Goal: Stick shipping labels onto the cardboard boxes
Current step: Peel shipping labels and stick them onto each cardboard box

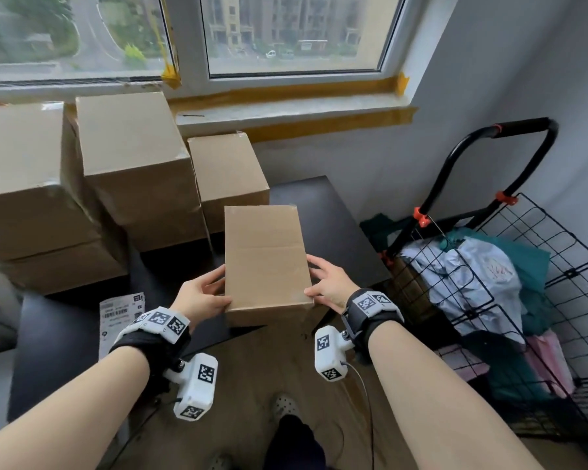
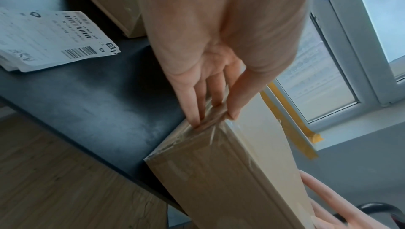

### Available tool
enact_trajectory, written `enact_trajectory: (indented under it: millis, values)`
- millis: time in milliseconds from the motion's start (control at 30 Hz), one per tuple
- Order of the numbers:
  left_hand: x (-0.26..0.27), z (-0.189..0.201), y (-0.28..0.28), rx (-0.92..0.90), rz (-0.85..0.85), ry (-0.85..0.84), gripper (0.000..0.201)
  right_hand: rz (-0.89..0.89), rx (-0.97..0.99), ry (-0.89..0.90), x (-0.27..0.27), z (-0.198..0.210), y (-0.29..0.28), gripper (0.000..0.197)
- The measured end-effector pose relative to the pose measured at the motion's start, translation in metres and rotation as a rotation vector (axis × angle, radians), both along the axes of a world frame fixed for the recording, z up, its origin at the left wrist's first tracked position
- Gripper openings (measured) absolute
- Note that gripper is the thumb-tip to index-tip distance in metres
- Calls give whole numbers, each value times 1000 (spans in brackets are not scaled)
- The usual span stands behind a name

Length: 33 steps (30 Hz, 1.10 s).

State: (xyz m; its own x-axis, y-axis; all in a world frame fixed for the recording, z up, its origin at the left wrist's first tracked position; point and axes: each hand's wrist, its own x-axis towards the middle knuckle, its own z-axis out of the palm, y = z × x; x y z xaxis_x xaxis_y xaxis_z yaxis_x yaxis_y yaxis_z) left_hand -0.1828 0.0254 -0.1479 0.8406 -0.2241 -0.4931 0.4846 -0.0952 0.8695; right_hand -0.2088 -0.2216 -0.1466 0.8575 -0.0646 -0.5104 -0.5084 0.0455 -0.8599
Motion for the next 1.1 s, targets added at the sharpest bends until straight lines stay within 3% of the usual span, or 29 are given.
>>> enact_trajectory:
  millis: [200, 400, 533, 700, 800, 933, 1100]
  values:
    - [4, -6, -1, -6, 37, 1, 70, 27, -134, -40, 18, -8, 5, 75]
    - [14, -11, -1, 115, -8, -84, 70, 102, -310, -18, 25, 0, 2, 76]
    - [13, -5, 3, 292, -78, -195, 65, 223, -517, -30, 26, 6, 6, 73]
    - [9, 11, 30, 813, -236, -408, 47, 429, -979, -127, 31, 23, 36, 59]
    - [5, 21, 52, 1016, -347, -529, 43, 519, -1165, -257, 35, 34, 65, 47]
    - [-4, 23, 88, 1168, -398, -570, 41, 613, -1171, -291, 37, 37, 112, 41]
    - [-22, 18, 134, 1230, -377, -532, 35, 756, -1112, -343, 39, 26, 175, 41]
